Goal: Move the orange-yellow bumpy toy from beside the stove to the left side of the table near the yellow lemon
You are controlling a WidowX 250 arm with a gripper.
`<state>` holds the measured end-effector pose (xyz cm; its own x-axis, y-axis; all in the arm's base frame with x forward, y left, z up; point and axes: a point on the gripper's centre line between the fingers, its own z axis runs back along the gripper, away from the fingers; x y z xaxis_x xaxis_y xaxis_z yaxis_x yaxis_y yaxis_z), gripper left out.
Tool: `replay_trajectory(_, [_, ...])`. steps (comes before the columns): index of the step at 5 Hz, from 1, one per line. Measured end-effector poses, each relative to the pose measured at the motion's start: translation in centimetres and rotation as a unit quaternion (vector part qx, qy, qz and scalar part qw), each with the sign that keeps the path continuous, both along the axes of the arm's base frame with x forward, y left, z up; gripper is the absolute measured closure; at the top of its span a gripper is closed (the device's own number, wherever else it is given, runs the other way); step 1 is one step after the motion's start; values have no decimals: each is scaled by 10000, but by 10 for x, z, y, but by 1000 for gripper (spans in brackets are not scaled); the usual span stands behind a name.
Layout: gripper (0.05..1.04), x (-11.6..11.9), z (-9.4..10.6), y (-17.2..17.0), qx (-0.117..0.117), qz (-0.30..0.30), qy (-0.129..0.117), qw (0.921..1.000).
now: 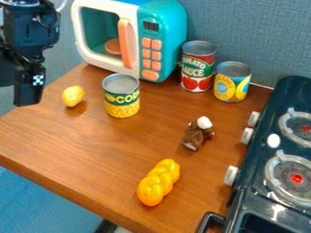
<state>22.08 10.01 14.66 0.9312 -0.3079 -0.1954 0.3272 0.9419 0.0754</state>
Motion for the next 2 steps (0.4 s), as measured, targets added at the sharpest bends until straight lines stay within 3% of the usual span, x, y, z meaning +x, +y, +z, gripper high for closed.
replay_trajectory(1, [82,-1,-5,-1,-40,-7,100,9999])
replay_trajectory(2, [82,10,-10,-17,81,82,-132,9998])
